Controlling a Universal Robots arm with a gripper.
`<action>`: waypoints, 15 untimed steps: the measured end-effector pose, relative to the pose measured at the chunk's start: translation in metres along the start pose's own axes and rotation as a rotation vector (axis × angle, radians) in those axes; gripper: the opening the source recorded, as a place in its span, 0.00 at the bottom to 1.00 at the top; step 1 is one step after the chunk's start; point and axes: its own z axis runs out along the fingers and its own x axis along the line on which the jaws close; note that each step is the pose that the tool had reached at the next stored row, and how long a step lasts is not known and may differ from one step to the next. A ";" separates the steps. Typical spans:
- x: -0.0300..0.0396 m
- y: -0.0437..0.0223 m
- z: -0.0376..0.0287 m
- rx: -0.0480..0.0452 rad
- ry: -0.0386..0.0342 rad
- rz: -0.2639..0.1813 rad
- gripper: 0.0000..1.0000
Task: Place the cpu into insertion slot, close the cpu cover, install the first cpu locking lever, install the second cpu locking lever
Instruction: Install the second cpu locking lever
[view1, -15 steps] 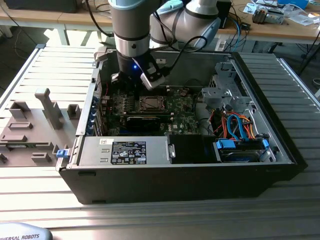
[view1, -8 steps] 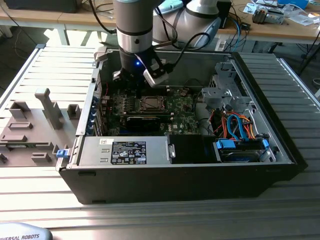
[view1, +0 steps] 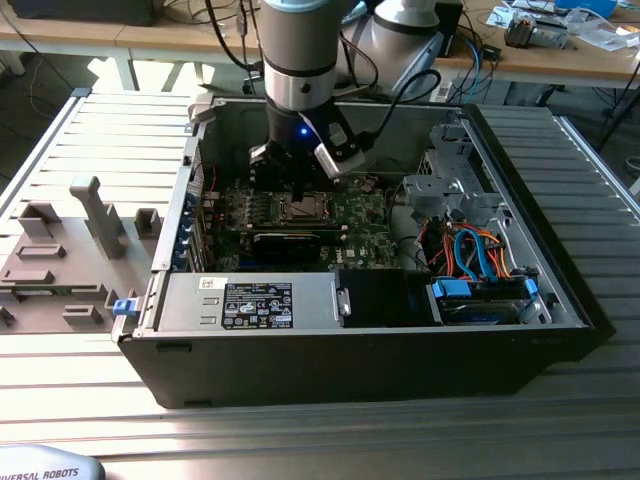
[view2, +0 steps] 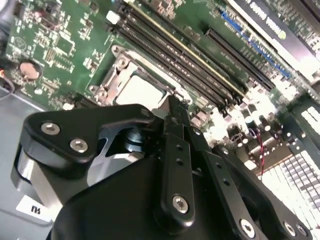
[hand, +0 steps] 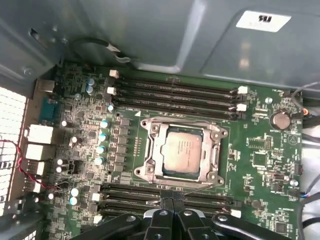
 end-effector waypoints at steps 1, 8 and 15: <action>0.0008 -0.0008 0.0021 0.0001 -0.0002 0.001 0.11; 0.0240 -0.0003 0.0159 0.0002 -0.0004 0.003 0.11; 0.0262 -0.0129 0.0209 0.0000 -0.0004 0.003 0.11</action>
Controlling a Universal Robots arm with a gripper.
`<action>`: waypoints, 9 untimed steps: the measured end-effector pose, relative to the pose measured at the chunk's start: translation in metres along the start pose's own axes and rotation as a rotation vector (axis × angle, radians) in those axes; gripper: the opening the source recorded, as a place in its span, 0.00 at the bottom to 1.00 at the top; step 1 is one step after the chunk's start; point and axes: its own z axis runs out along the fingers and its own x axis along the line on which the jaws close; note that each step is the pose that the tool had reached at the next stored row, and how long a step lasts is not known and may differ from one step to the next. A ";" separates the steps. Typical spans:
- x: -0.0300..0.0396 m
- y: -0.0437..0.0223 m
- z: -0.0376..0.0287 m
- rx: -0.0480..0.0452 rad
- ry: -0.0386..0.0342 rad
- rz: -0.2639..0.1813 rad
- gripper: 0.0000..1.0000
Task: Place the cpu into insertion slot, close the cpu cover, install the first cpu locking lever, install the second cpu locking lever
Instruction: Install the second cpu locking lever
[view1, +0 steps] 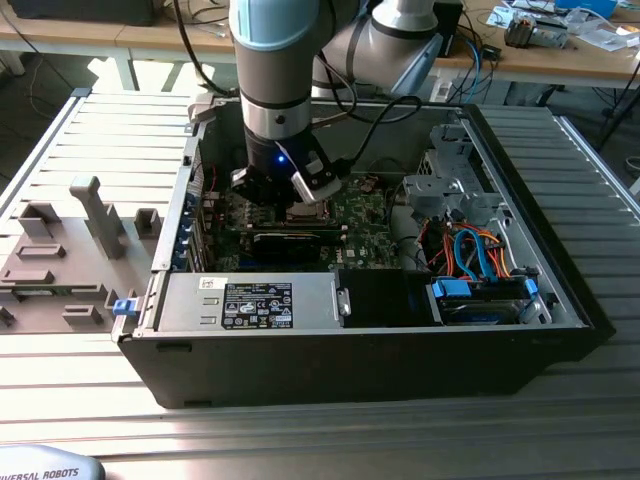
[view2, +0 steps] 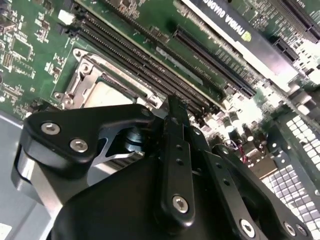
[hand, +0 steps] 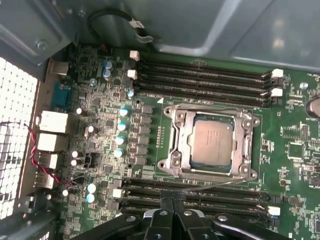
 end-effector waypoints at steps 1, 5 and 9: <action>0.0001 -0.0002 0.0008 0.0000 -0.0001 0.000 0.11; 0.0006 0.0031 0.0073 0.0007 0.0002 0.000 0.11; 0.0035 0.0159 0.0173 0.0036 0.0006 0.000 0.11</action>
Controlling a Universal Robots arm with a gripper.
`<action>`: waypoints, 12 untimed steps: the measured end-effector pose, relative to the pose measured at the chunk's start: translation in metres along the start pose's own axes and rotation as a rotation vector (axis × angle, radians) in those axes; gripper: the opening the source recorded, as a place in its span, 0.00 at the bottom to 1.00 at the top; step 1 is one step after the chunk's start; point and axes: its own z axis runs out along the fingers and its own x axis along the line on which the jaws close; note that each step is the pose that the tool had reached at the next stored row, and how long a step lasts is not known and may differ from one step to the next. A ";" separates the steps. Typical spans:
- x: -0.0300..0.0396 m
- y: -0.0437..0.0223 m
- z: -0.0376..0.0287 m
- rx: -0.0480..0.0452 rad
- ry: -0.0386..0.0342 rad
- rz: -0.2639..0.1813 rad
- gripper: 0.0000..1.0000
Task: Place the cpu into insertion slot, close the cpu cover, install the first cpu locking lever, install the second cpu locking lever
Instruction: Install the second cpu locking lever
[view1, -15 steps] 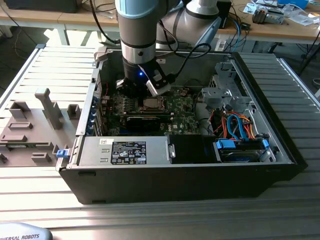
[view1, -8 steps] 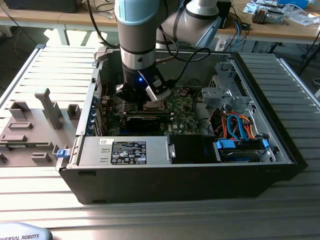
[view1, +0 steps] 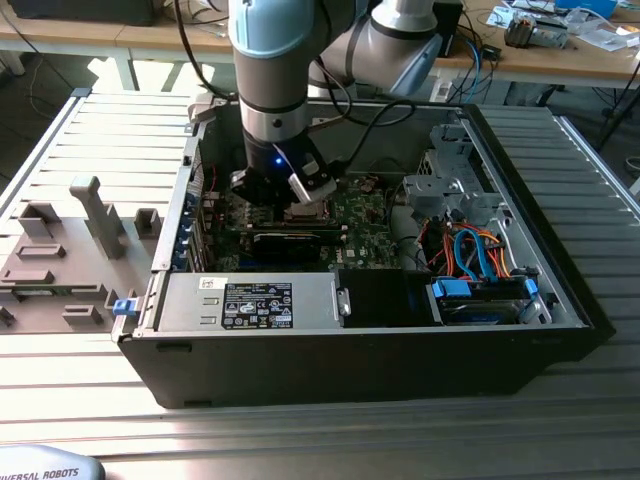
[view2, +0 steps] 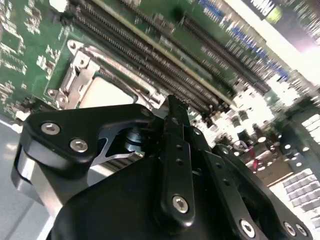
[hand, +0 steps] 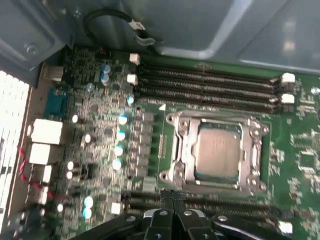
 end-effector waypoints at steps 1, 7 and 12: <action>0.0012 0.0026 0.0022 -0.0001 -0.0003 0.000 0.11; 0.0126 0.0076 0.0060 0.0116 -0.0024 -0.001 0.11; 0.0105 0.0102 -0.0094 0.0370 0.0003 0.000 0.11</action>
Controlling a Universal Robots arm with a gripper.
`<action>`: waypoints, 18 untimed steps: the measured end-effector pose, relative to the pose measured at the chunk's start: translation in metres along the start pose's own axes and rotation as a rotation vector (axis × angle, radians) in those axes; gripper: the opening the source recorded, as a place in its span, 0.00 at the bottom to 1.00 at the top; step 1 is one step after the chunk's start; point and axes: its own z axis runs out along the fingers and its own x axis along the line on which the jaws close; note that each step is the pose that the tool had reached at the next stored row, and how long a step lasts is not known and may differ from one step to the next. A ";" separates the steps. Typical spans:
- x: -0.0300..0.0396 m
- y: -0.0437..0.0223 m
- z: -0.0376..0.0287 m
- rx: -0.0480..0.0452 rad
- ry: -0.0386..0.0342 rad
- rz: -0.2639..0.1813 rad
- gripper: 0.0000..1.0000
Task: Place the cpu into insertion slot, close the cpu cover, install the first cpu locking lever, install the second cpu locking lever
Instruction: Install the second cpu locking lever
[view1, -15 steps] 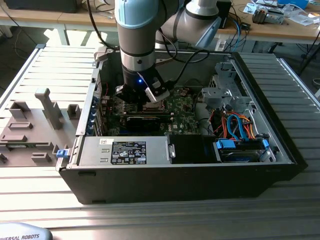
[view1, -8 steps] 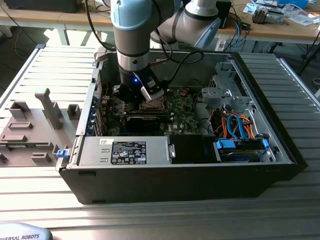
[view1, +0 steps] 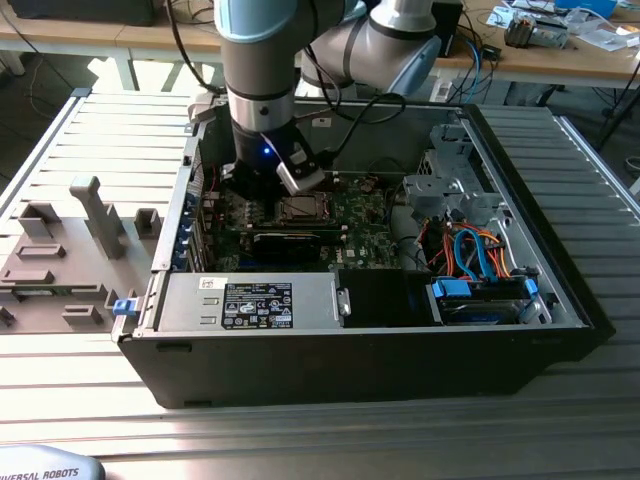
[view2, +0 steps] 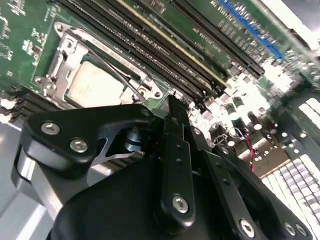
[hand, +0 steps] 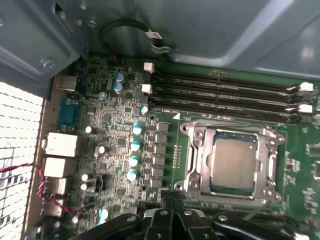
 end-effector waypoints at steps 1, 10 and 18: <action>-0.0003 0.0005 -0.0047 0.0010 0.0000 0.000 0.11; -0.0212 0.0000 -0.0279 0.0036 0.0145 0.001 0.11; -0.0476 -0.0040 -0.0217 0.0010 0.0662 0.005 0.11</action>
